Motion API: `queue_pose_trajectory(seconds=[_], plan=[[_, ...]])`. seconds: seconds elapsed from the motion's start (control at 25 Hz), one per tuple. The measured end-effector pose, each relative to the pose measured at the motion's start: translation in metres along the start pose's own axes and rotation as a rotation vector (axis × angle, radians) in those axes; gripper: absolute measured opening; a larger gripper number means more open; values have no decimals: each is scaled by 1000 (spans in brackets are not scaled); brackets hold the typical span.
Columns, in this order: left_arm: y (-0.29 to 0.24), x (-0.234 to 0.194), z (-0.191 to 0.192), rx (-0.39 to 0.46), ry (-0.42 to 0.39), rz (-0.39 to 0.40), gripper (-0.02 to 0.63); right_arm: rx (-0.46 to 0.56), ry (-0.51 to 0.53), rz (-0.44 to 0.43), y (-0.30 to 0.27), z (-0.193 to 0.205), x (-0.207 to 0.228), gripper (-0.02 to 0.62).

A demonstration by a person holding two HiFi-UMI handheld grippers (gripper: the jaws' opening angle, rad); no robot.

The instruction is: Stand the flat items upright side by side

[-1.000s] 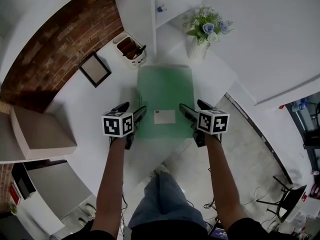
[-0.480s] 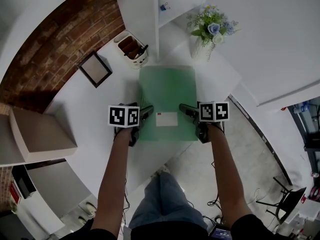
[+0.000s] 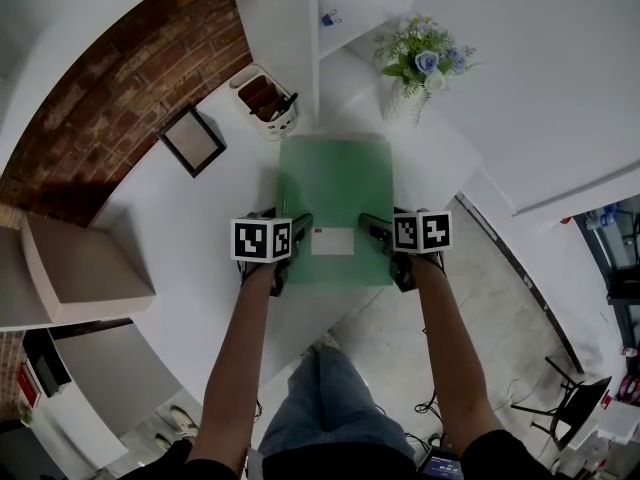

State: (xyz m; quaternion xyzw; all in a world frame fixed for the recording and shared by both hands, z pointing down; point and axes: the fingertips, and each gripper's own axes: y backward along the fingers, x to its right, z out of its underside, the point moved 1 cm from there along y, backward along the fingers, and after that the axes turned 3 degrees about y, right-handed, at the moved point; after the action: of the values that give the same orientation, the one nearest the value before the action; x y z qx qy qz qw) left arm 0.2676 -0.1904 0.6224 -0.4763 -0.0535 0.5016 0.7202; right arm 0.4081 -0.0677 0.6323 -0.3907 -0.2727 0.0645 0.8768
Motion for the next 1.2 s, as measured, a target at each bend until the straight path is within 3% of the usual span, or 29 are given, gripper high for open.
queue_pose_trajectory(seconds=[0.48, 0.84, 1.2], plan=[[52, 18, -17, 168, -70, -36, 319, 196, 184, 58, 49, -23, -39, 318], [136, 10, -33, 454, -107, -105, 319, 468, 471, 65, 89, -62, -119, 307], [225, -15, -19, 698, -202, -223, 319, 727, 671, -30, 101, -63, -203, 304]])
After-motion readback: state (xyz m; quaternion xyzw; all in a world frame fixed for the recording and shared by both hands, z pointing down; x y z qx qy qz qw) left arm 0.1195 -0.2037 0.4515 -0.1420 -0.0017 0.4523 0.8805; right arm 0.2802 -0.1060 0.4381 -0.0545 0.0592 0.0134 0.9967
